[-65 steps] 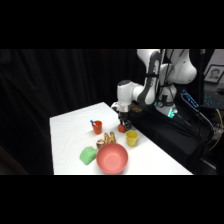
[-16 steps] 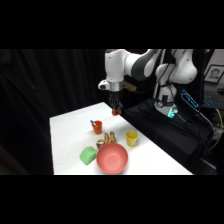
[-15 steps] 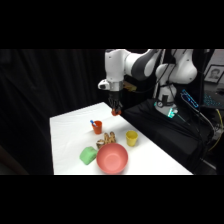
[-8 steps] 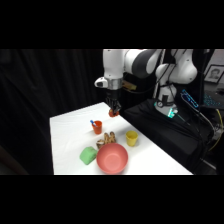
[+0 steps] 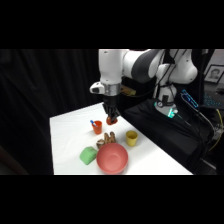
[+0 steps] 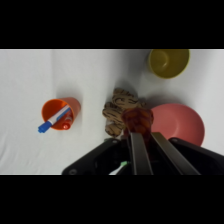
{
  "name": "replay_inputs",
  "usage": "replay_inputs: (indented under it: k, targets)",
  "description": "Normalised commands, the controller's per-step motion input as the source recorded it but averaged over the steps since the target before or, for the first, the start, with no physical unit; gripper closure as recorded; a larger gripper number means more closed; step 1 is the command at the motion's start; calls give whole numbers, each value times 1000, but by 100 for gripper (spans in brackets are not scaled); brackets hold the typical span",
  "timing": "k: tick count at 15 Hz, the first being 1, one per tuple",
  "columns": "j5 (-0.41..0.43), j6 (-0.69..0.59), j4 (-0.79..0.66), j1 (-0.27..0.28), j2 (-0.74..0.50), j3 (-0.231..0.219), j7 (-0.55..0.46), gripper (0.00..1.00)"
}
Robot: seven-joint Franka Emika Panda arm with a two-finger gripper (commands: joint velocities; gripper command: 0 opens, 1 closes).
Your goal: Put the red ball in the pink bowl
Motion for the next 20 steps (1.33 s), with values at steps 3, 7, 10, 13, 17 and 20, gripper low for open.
replay_inputs:
  k: [3,7,10,13,17,20]
  targets:
    - [103,-13,350,61,265,44,45,98]
    - [139,-6,314,51,221,40,33,98]
    - [134,8,285,51,186,38,61,98]
    - [122,60,263,46,222,36,72,98]
    - [96,158,215,45,272,21,102,98]
    - [113,173,196,31,270,17,78,98]
